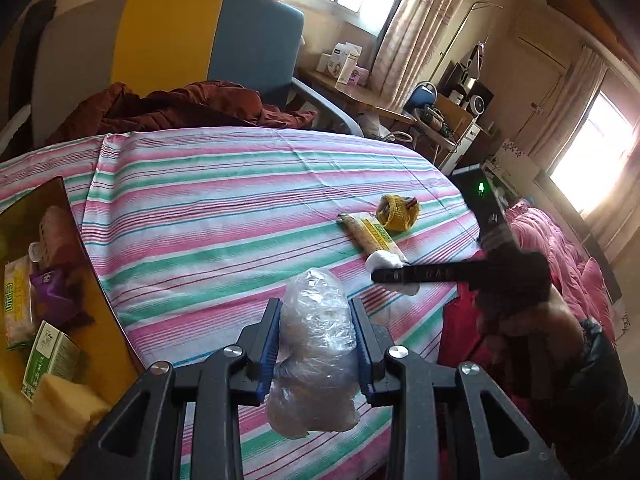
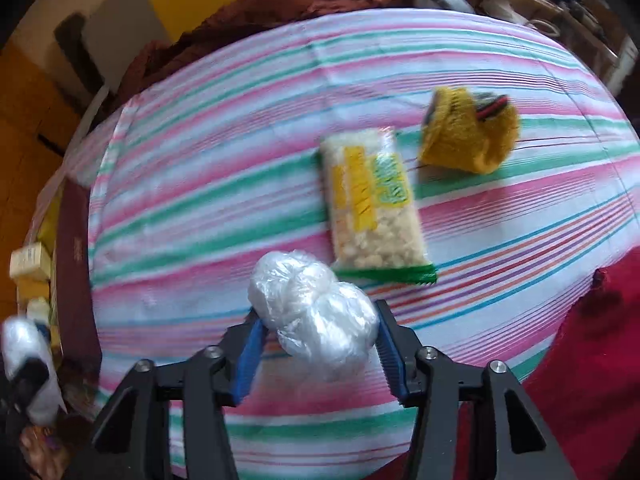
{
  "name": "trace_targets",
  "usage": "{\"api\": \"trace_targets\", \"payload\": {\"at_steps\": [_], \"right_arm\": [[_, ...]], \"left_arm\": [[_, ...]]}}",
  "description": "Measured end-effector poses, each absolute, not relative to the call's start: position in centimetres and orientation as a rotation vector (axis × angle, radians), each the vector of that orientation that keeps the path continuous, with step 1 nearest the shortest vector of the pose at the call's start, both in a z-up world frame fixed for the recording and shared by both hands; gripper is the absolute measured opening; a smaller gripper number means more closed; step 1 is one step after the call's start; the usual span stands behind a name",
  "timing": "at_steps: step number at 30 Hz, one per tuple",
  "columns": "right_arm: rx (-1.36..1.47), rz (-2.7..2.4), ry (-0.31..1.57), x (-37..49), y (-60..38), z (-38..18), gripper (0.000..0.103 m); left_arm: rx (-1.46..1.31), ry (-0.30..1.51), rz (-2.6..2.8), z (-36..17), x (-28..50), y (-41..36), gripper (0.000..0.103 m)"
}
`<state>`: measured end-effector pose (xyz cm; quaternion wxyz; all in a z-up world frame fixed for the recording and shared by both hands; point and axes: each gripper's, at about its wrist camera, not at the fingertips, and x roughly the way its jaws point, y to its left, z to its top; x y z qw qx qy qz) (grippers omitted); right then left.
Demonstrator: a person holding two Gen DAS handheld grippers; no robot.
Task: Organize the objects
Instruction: 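Grasp the WEIDAN snack bag with the right tool while the left tool holds the bundle, then carry the white bundle into the tray with the left tool while the right tool places the snack bag there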
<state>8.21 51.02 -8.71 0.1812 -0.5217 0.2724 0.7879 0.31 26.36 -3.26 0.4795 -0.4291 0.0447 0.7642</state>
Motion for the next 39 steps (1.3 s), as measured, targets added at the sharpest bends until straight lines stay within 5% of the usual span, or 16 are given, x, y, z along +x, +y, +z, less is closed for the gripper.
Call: {"api": "trace_targets", "payload": {"at_steps": [1,2,10,14,16,39], "right_arm": [[-1.451,2.216,0.792,8.3,51.6,-8.5,0.087],[-1.431,2.212,0.797,8.3,52.0,-8.3,0.091],[-1.403,2.142,0.658,4.7,54.6,-9.2,0.092],[-1.468,2.126,0.479,2.4,54.2,-11.3,0.074],[-1.467,2.182,0.456,1.7,53.3,-10.5,0.046],[-1.291,2.835,0.509,-4.3,33.7,1.6,0.046]], "left_arm": [[-1.048,0.108,1.862,-3.3,0.4,26.3,0.032],[-1.05,0.108,1.86,-3.3,0.5,26.3,0.032],[-1.065,0.107,1.849,-3.4,0.7,26.2,0.032],[-1.049,0.097,1.87,-2.8,0.6,25.4,0.032],[-1.039,0.087,1.883,-2.4,0.4,24.7,0.033],[-1.033,-0.241,2.259,0.5,-4.1,6.0,0.033]]}}
